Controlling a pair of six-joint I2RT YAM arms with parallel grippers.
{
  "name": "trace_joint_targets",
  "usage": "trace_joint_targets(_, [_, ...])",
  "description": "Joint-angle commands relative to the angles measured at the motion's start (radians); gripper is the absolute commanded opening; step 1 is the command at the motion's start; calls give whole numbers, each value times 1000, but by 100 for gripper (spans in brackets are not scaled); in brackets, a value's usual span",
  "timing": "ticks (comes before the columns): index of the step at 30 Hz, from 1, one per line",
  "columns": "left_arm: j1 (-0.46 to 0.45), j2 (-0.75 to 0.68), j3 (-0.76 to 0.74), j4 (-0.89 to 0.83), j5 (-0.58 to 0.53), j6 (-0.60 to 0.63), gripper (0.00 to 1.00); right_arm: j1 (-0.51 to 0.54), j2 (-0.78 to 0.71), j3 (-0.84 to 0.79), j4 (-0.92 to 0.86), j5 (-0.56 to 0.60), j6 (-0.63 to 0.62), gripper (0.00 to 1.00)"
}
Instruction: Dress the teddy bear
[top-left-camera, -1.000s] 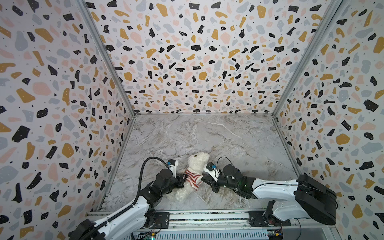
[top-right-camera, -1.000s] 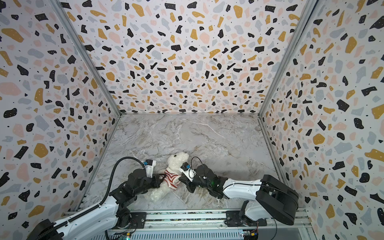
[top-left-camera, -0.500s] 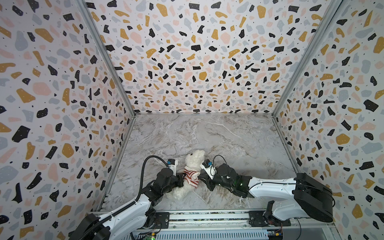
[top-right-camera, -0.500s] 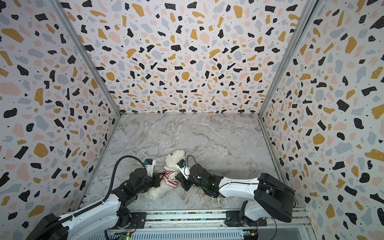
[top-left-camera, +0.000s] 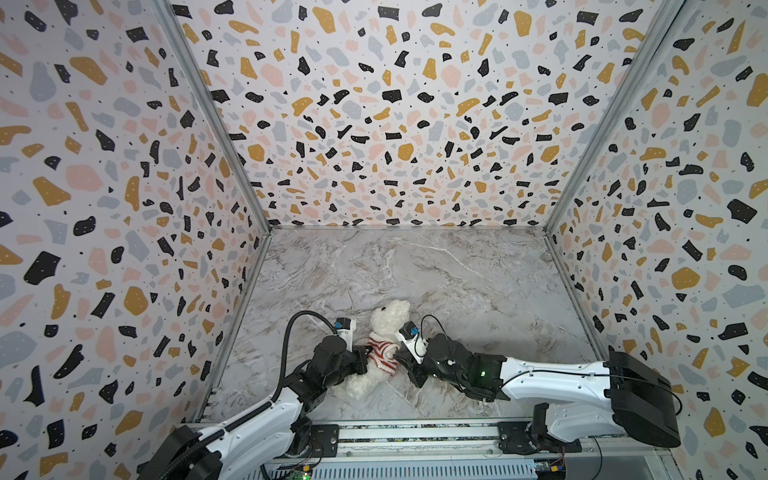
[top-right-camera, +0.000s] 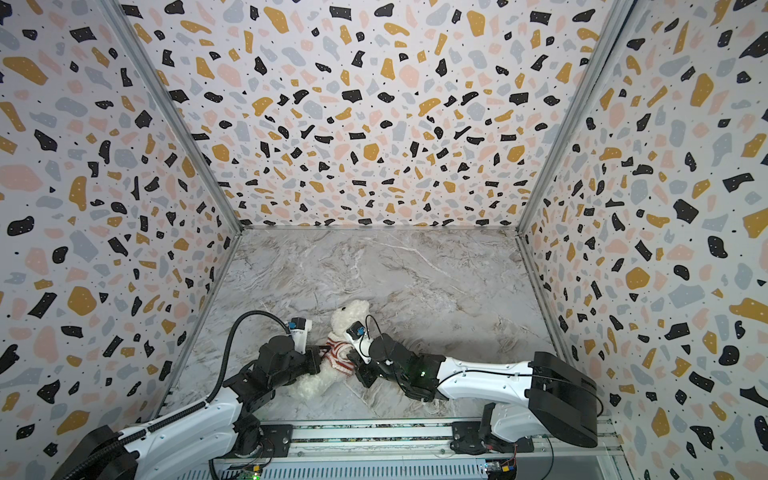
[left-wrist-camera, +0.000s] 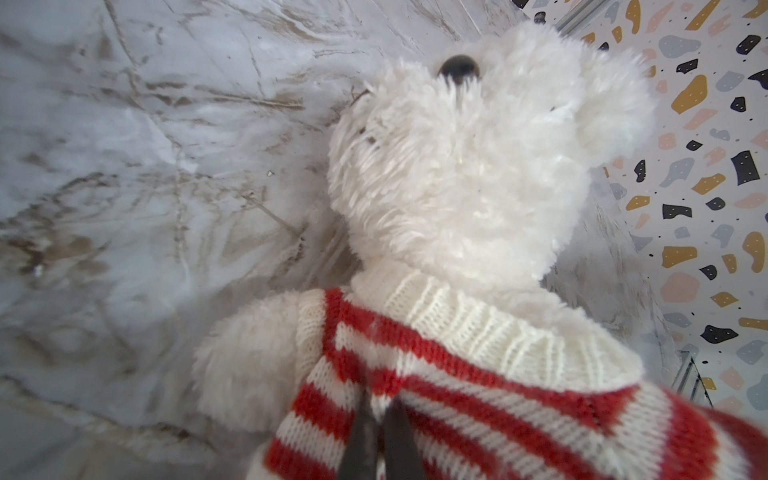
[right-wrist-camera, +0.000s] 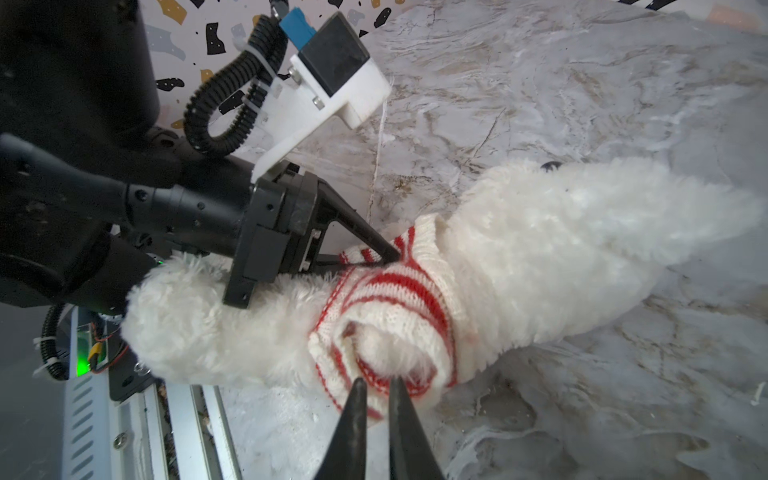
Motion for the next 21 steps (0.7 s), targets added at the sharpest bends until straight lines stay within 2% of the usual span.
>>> trace_joint_targets(1, [11, 25, -29, -113, -32, 15, 0, -2, 32, 73, -52, 39, -8, 13])
trace_joint_targets(11, [10, 30, -29, -99, -25, 15, 0, -28, 104, 101, -37, 6, -13, 14])
trace_joint_targets(21, [10, 26, -36, -91, -17, 14, 0, -52, 141, 96, 27, -28, -25, 30])
